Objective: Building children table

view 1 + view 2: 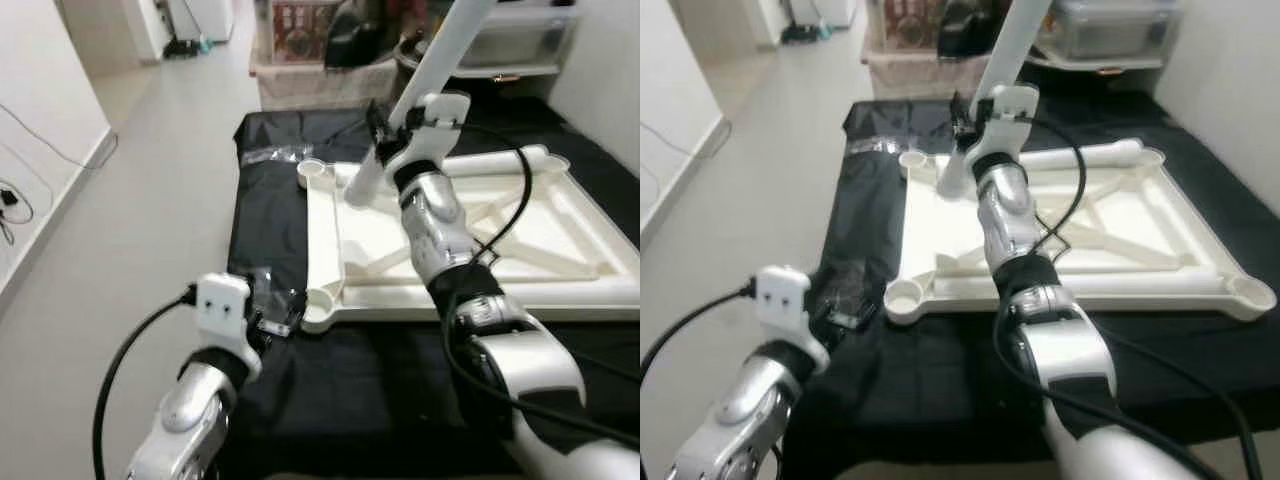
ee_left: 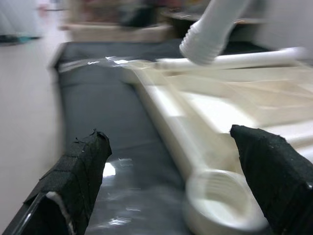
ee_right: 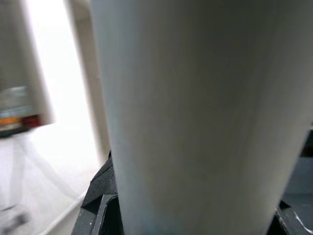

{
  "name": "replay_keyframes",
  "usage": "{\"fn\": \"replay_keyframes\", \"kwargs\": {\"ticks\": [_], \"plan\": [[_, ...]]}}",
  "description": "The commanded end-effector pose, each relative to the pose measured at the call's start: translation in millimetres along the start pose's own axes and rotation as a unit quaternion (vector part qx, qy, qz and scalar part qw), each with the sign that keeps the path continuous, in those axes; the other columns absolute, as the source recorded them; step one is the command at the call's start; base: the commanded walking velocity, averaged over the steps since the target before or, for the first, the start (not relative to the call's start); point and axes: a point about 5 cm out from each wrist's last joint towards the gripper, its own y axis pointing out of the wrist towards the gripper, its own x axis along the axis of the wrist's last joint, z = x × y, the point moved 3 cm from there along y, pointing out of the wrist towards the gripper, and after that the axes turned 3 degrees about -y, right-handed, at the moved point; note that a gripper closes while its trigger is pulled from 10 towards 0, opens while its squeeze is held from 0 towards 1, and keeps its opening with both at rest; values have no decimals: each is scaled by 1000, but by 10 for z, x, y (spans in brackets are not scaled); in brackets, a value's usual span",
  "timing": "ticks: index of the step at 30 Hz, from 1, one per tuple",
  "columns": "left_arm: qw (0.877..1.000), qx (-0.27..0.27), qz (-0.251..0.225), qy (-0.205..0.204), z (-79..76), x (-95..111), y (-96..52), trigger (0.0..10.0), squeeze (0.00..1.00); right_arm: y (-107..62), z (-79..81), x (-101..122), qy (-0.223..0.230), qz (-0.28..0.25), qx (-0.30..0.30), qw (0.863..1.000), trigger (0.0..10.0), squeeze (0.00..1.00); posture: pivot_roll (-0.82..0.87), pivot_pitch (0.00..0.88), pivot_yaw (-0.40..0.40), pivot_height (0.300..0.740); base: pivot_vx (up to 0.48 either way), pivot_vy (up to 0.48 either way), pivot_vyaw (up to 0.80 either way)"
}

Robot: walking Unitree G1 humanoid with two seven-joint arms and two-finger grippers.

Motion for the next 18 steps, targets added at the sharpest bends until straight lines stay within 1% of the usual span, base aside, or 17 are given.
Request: {"fn": "replay_keyframes", "kwargs": {"ticks": [1,2,4,5,6,8,9,11,12,13,14,15,16,17,18], "plan": [[1000,6,1,-1,3,-24,-7,10000,0,22,9,48,-3,-8,15,1000,10000,0,26,70,-14,740,0,0,0],[1000,6,2,0,5,-28,-11,10000,0,33,55,55,4,-8,32,999,10000,0,29,74,-18,740,0,0,0],[1000,6,2,0,5,-28,-11,10000,0,33,55,55,4,-8,32,999,10000,0,29,74,-18,740,0,0,0],[1000,7,3,0,7,-32,-17,10000,0,44,104,61,13,-8,48,999,10000,0,28,76,-19,740,0,0,0],[1000,7,3,0,7,-32,-17,10000,0,44,104,61,13,-8,48,999,10000,0,28,76,-19,740,0,0,0],[1000,7,8,-1,4,-57,-43,10000,0,62,218,68,46,-4,96,994,10000,0,30,85,-20,740,0,0,0],[1000,7,9,-1,-1,-65,-54,10000,0,65,249,69,60,-1,111,992,10000,0,30,85,-20,740,0,0,0],[1000,7,9,-1,-1,-65,-54,10000,0,65,249,69,60,-1,111,992,10000,0,30,85,-20,740,0,0,0],[1000,8,13,1,-1,-85,-76,10000,0,69,272,86,68,-2,130,989,10000,0,24,93,-23,740,0,0,0],[1000,8,13,1,-1,-85,-76,10000,0,69,272,86,68,-2,130,989,10000,0,24,93,-23,740,0,0,0],[1000,5,23,-10,-26,-119,-154,10000,0,82,262,112,75,12,166,983,10000,0,23,116,-30,740,0,0,0],[1000,5,23,-10,-26,-119,-154,10000,0,82,262,112,75,12,166,983,10000,0,23,116,-30,740,0,0,0],[999,-21,33,-24,-104,-146,-240,10000,0,72,257,76,71,40,201,976,10000,0,21,124,-34,740,0,0,0],[998,-48,43,-29,-180,-170,-319,10000,0,48,249,16,60,75,230,969,10000,0,20,124,-37,740,0,0,0],[996,-67,49,-31,-238,-181,-374,10000,0,27,237,-21,53,97,248,962,10000,0,19,128,-41,740,0,0,0]]}}
